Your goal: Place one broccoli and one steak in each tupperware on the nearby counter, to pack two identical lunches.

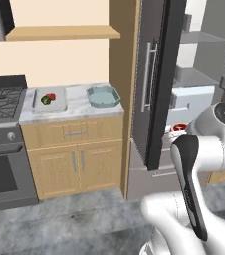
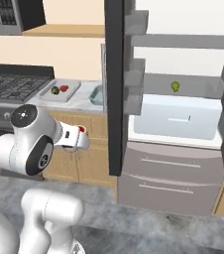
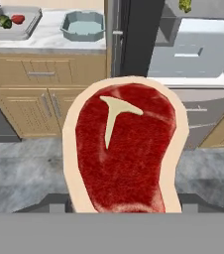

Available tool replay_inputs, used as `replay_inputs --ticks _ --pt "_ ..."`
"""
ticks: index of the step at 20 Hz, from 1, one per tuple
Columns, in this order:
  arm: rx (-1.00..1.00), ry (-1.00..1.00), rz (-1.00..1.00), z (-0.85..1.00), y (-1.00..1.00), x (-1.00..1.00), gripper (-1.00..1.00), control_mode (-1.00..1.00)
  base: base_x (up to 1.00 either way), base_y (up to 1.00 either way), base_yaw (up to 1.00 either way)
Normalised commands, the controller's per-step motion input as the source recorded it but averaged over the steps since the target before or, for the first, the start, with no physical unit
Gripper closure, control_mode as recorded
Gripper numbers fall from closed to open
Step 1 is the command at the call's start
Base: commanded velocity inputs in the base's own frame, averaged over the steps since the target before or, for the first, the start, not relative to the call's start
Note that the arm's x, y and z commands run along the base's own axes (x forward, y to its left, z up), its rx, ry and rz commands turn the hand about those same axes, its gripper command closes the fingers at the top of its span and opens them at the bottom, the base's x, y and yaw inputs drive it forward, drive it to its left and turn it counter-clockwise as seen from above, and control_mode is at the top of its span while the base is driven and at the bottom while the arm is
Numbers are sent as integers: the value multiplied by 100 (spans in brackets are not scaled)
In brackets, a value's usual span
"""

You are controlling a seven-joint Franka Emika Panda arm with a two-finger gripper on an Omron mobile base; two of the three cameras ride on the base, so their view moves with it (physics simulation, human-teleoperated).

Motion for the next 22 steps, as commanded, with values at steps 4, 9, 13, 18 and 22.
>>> replay_inputs --ticks 4,9,13,18,22 --pt "0 0 0 0 0 0 100 100 0 100 7" --pt "0 0 0 0 0 0 100 100 1 100 7" --pt "0 0 0 0 0 0 100 100 32 58 1" --pt "0 0 0 0 0 0 100 100 60 2 -10" --pt "0 0 0 0 0 0 100 100 72 0 -18"
